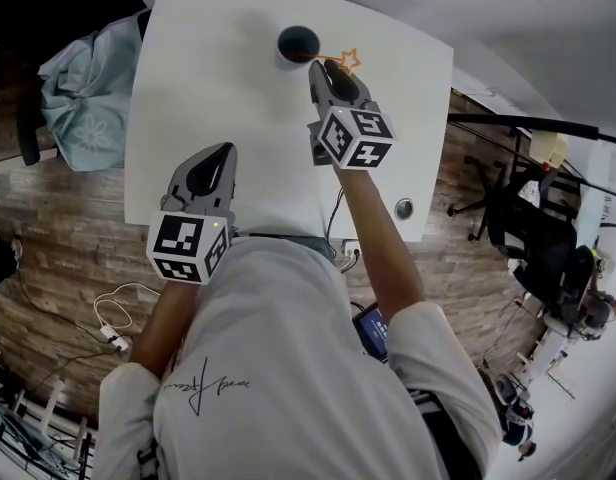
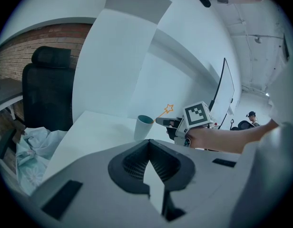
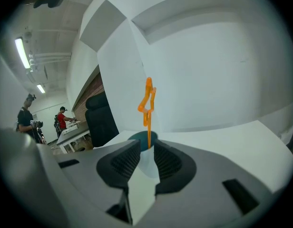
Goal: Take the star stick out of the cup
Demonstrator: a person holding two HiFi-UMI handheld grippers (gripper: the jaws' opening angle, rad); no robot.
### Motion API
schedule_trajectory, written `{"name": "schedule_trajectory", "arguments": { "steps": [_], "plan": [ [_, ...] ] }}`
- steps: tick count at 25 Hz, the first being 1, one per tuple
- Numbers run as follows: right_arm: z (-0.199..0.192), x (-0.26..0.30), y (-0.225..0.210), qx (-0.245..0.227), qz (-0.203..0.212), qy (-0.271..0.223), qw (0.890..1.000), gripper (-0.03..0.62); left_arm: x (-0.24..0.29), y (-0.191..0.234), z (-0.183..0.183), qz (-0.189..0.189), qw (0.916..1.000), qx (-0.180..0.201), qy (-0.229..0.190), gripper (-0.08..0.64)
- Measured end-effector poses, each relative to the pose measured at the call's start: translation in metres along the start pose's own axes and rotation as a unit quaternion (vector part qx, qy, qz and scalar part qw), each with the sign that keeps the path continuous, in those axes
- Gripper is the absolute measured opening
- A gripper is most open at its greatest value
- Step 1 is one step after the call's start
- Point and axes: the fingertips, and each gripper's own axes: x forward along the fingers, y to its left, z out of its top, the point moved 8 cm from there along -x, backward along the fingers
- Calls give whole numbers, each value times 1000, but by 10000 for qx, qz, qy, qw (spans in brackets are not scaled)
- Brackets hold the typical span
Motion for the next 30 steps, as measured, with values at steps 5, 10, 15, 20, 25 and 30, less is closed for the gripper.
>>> {"name": "schedule_trajectory", "arguments": {
  "steps": [5,10,15,20,25,30],
  "plan": [
    [-2,7,0,2,-45,42,10000,84,-5,2,-4,78,9999,-42,51,3],
    [-1,14,1,-21,-80,25,10000,84,-10,8,-7,153,9998,-75,74,3],
    [-3,19,-2,-55,-169,101,9998,84,-12,13,-9,194,9997,-103,94,3],
    [-2,20,-2,-88,-203,95,9997,80,-14,16,-7,220,9997,-118,76,3],
    [-1,20,-1,-95,-221,89,9997,64,-17,18,-7,220,9996,-153,55,3],
    [-2,20,-1,-109,-279,101,9995,46,-17,19,-9,210,9996,-169,39,3]
  ]
}}
